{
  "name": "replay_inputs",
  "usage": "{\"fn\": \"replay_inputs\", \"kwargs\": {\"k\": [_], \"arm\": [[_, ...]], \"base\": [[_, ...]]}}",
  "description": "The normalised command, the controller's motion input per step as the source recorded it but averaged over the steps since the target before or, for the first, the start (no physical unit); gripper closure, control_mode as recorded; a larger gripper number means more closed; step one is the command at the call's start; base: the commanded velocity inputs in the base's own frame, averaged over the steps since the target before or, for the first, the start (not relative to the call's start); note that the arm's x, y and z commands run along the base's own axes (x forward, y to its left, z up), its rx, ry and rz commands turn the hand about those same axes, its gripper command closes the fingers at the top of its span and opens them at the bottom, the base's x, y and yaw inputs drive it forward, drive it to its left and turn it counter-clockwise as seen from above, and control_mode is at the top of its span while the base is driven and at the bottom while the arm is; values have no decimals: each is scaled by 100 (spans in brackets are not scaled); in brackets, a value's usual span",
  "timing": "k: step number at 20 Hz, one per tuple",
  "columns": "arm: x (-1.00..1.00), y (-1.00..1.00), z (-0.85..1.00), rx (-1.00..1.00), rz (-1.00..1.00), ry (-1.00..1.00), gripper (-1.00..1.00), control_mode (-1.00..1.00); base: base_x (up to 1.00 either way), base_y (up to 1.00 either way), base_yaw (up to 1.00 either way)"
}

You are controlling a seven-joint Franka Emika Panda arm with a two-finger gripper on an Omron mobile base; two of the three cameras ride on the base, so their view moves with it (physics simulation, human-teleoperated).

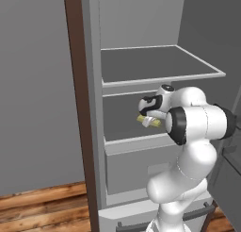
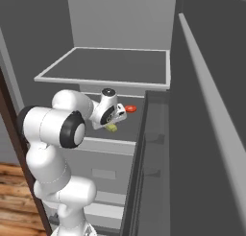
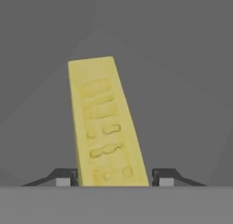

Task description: Retrieve the butter from the fridge and place it on a plate on the dining table. Then retrieve the butter knife by the fridge and place it near the plate.

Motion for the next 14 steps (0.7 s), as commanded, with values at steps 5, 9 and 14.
{"fn": "replay_inputs", "kwargs": {"k": [5,9,14], "arm": [[0,0,-3,0,0,1,100,-100],[-13,0,0,0,-2,0,100,-100],[-7,3,1,3,-17,-3,100,-100]], "base": [[0,0,0],[0,0,0],[0,0,0]]}}
